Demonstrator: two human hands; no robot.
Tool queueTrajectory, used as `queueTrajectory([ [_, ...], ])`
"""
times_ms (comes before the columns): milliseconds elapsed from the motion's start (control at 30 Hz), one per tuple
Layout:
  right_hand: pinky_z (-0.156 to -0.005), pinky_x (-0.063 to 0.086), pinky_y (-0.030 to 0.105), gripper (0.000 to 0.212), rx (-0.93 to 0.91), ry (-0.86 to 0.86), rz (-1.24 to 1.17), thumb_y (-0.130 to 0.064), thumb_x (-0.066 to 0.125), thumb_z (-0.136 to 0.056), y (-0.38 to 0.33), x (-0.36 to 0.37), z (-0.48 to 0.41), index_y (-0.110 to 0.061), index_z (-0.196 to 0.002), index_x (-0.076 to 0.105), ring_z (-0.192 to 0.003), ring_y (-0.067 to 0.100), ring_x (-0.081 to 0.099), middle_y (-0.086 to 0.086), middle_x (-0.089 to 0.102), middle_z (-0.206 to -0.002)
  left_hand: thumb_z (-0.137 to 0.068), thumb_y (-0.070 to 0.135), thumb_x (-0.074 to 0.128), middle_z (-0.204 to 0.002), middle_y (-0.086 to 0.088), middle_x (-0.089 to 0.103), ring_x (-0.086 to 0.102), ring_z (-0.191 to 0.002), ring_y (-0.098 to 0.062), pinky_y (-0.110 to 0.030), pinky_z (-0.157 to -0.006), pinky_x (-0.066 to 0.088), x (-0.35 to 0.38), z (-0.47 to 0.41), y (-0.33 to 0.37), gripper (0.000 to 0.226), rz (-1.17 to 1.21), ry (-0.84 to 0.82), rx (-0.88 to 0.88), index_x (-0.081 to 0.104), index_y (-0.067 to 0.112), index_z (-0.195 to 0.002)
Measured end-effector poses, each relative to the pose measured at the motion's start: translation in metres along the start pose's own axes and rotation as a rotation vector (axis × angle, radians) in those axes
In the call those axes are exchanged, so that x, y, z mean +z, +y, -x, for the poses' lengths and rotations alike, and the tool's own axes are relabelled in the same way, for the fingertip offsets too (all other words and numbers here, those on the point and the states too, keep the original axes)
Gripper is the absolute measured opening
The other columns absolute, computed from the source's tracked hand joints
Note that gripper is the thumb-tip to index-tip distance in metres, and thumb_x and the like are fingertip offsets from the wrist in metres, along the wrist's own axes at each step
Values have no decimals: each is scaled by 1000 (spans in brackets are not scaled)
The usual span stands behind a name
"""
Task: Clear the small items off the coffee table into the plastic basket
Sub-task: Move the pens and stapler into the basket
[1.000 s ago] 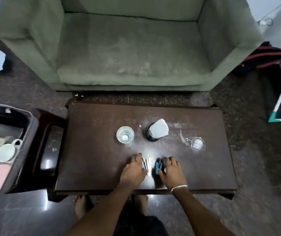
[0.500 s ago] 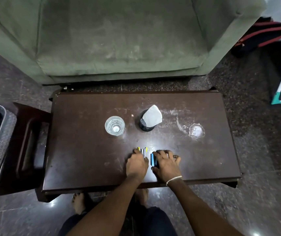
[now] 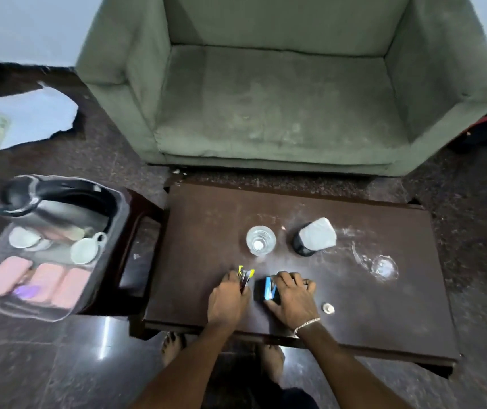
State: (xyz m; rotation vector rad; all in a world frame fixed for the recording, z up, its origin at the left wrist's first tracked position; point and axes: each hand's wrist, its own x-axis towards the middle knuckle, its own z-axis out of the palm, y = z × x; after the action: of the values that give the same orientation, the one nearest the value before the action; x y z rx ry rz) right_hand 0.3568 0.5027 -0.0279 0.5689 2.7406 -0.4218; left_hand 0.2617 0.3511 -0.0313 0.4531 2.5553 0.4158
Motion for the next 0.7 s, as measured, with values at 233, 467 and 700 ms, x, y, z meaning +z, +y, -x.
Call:
queueTrajectory([
  [233, -75, 42, 43, 57, -211, 44, 14, -56, 71, -69, -141, -39, -33, -26, -117, 65, -99, 23, 58, -6, 62, -107, -95, 49, 55, -115, -3, 63, 69, -98, -33, -44, -76, 53, -121, 17, -100, 34, -36, 135, -93, 53, 18, -110],
  [467, -74, 49, 41, 59, -437, 1, -42, -55, 74, -67, -308, -47, -59, -24, -117, 66, -95, 25, 61, -2, 64, -110, -96, 47, 55, -112, -6, 66, 66, -103, -33, -43, -78, 51, -224, 38, -244, 35, 17, 272, -198, 55, 18, -115],
  [700, -66, 44, 42, 56, -508, -27, 42, -58, 65, -67, -435, -22, -72, -19, -107, 69, -84, 25, 60, 0, 65, -97, -96, 52, 53, -109, -8, 72, 70, -98, -33, -42, -76, 56, -263, 32, -348, 38, -22, 168, -292, 57, 18, -112],
])
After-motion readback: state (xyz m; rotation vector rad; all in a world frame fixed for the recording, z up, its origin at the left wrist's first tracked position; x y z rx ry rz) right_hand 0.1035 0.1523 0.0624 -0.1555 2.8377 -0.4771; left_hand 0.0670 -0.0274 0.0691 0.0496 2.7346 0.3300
